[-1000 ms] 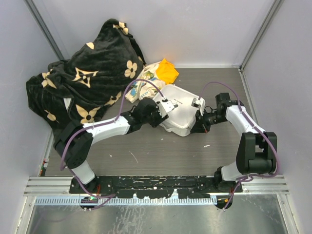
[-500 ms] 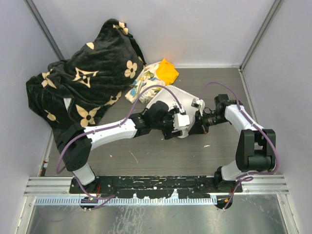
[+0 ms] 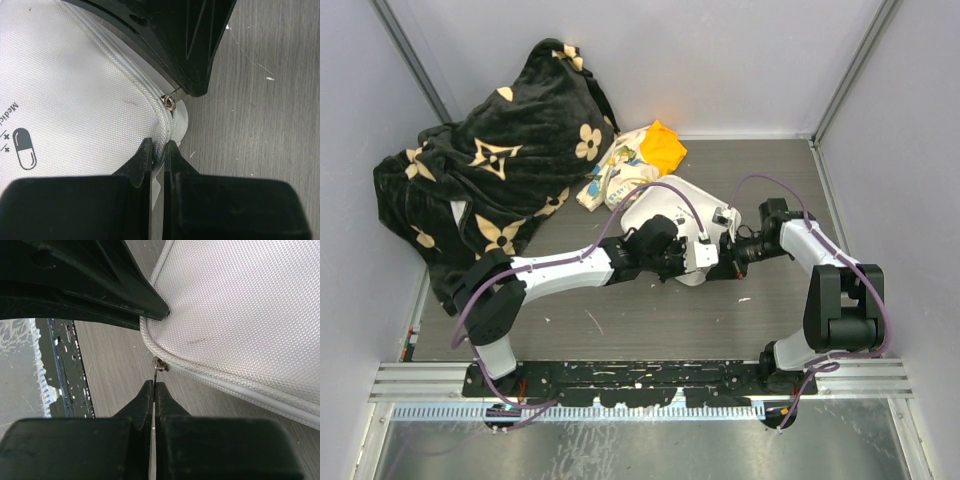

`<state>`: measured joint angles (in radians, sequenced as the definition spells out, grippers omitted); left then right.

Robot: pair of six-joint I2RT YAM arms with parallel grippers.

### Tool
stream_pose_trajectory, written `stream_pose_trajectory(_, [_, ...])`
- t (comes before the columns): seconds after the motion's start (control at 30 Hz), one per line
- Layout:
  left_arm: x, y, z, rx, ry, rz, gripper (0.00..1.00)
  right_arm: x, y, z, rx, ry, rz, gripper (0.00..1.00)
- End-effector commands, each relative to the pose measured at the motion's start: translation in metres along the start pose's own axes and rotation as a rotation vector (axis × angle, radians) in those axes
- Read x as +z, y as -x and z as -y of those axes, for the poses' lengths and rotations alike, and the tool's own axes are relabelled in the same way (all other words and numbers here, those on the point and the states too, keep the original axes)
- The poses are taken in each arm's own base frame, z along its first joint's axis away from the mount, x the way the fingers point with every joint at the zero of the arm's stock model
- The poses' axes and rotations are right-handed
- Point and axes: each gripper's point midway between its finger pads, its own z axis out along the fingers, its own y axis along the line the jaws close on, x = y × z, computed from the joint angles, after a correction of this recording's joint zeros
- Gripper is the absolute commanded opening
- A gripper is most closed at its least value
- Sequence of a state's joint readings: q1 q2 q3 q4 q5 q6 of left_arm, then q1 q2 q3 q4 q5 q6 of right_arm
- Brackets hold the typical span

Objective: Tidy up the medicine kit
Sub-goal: Zip the medicine box at the center of the board.

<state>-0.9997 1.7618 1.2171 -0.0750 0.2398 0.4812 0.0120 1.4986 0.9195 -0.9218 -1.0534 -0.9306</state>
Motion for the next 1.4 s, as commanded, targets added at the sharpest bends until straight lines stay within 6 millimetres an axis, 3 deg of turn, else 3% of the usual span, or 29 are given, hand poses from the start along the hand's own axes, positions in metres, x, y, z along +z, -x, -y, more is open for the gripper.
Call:
stream_pose_trajectory(0.0, [0.008,-0.007,-0.023,-0.096,0.122,-0.007,0.0,0.008,0.038,-0.039,-0.028,0.145,0.144,0.01])
stream_pose_trajectory(0.23, [0.013,-0.019,-0.026,-0.203,0.18,-0.019,0.0,0.025,0.048,-0.05,-0.051,0.149,0.158,0.01])
stream_pose_trajectory(0.6, [0.016,-0.017,-0.019,-0.274,0.148,-0.01,0.0,0.035,0.057,-0.063,-0.013,0.305,0.192,0.01])
stream_pose_trajectory(0.83, [0.005,-0.027,-0.038,-0.241,0.13,0.016,0.0,0.034,0.052,-0.065,-0.055,0.294,0.163,0.02])
stream_pose_trajectory(0.97, [-0.007,-0.022,-0.038,-0.145,0.078,0.043,0.13,0.034,0.054,-0.064,-0.054,0.302,0.169,0.04])
stream_pose_trajectory(1.13, [-0.011,-0.024,-0.023,-0.092,-0.005,0.043,0.01,0.036,0.054,-0.054,-0.055,0.269,0.142,0.03])
stream_pose_trajectory(1.37, [0.0,-0.027,-0.024,-0.169,0.046,0.053,0.0,0.043,0.06,-0.062,-0.062,0.299,0.153,0.01])
